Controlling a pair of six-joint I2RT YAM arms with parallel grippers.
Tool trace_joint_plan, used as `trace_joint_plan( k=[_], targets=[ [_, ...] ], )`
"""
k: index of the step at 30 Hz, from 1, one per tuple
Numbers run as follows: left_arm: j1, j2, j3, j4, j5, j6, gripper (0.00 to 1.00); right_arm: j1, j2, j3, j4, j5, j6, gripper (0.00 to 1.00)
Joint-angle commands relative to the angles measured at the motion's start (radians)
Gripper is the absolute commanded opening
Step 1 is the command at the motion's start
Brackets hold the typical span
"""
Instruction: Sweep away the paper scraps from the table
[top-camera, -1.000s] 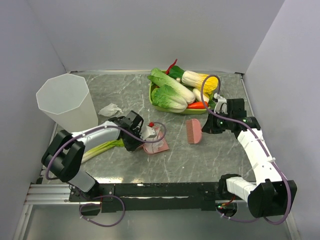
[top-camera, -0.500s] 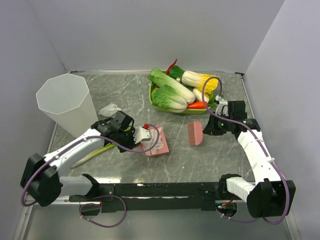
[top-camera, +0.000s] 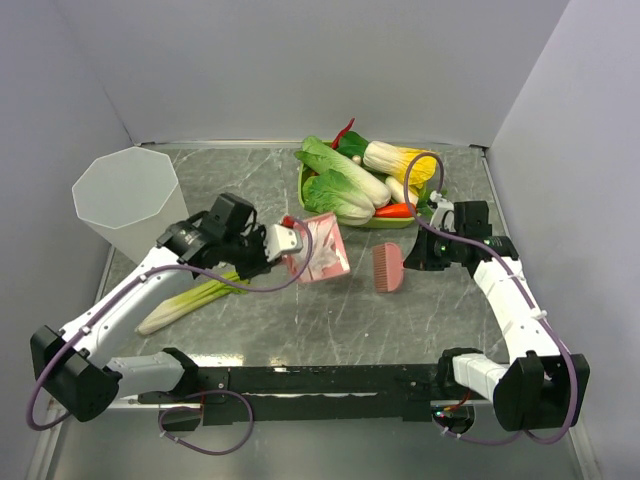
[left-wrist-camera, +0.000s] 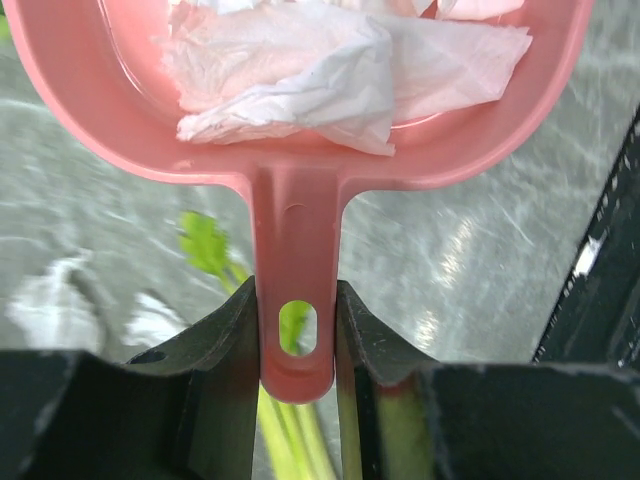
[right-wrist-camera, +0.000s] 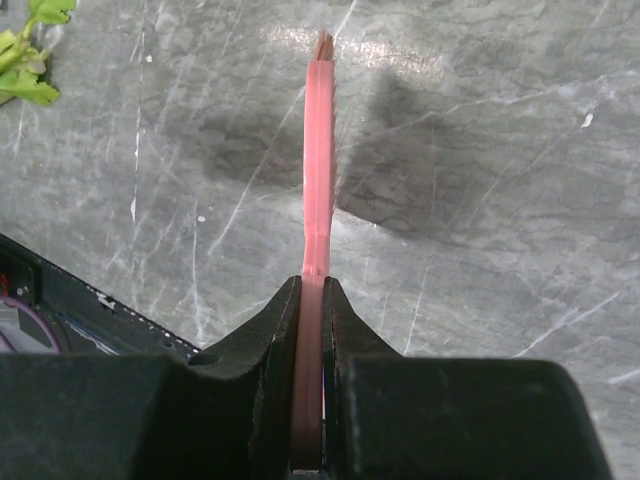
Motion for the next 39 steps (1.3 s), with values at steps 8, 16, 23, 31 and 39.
trace_joint_plan(
  k=[8, 16, 23, 31, 39],
  targets=[
    [0.087, 0.045, 0.256, -0.019, 0.022, -0.014, 0.01, -0.009, 0.089, 0.084, 0.045, -0.041, 0.046, 0.0],
    [0.213, 0.074, 0.385, -0.081, -0.039, -0.016, 0.01, 0.02, 0.211, 0.181, 0.034, -0.019, 0.076, 0.0],
    [0.372, 0.036, 0.442, -0.098, -0.165, -0.03, 0.01, 0.049, 0.292, 0.226, 0.038, -0.033, 0.116, 0.0],
    [0.599, -0.01, 0.49, -0.127, -0.257, -0.021, 0.01, 0.12, 0.395, 0.299, 0.023, -0.025, 0.127, 0.0],
    [0.739, -0.067, 0.525, -0.122, -0.277, -0.042, 0.01, 0.155, 0.436, 0.332, 0.029, -0.032, 0.139, 0.0]
  ],
)
